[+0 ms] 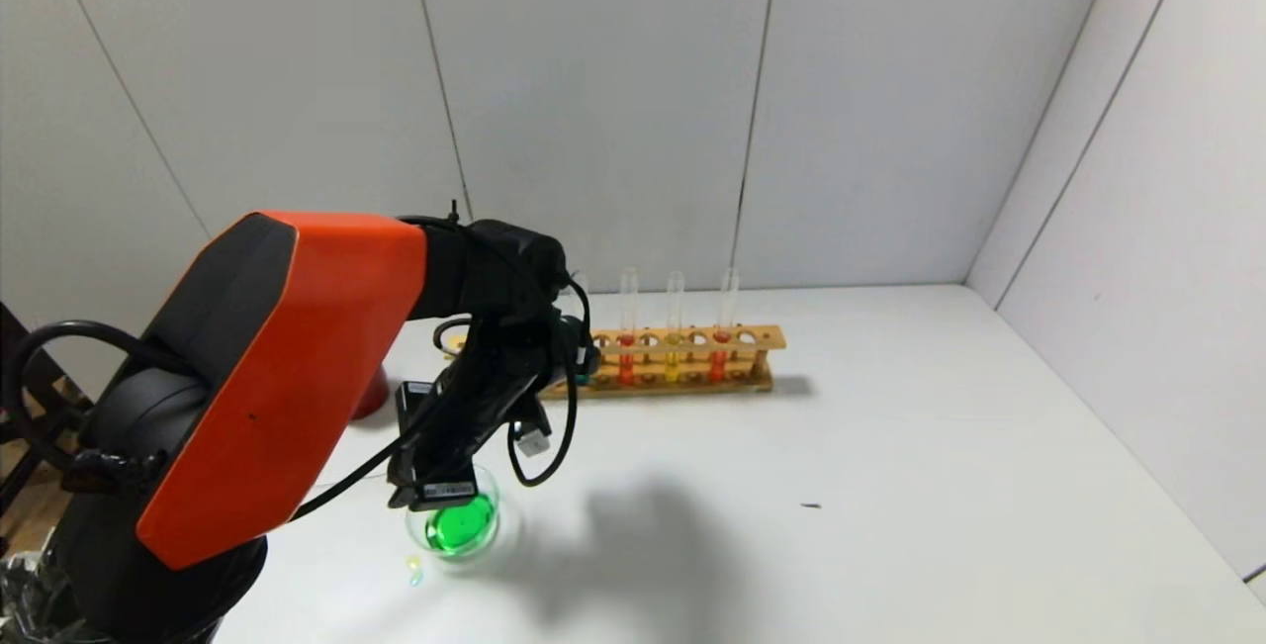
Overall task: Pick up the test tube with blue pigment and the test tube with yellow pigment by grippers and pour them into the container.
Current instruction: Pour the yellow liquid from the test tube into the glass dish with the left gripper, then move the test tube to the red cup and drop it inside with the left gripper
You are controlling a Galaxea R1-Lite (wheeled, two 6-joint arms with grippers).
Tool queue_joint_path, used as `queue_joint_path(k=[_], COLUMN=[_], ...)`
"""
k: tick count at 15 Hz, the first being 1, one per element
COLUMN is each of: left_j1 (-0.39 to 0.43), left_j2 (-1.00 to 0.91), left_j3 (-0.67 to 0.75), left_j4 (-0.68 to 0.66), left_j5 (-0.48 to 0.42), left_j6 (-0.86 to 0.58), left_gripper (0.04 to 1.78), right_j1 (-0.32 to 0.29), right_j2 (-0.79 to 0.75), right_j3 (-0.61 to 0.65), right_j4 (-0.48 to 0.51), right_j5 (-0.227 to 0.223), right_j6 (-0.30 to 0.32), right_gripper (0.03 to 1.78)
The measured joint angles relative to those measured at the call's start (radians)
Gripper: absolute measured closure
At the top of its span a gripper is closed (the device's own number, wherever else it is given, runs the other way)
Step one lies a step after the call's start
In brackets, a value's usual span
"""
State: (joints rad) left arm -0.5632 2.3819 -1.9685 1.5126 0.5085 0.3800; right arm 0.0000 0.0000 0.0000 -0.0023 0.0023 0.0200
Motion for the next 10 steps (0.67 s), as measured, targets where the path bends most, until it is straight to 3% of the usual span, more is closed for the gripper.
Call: queue_joint_path(k=[4,10], left_j1=[-0.002,0.010], left_j2=[0.027,-0.057], left_j3=[0.005,0.052], left_j4=[-0.139,-0.114], left_j5=[0.015,-0.025], left_j6=[-0.158,-0.163], left_gripper=[1.51,1.51], right_j1=[0.000,0.000], right_j2=[0.000,0.000], right_j3=[0.000,0.000], right_j4=[0.000,0.000], right_j5=[0.000,0.000], right_j6=[0.000,0.000], right_gripper=[0.10,0.10])
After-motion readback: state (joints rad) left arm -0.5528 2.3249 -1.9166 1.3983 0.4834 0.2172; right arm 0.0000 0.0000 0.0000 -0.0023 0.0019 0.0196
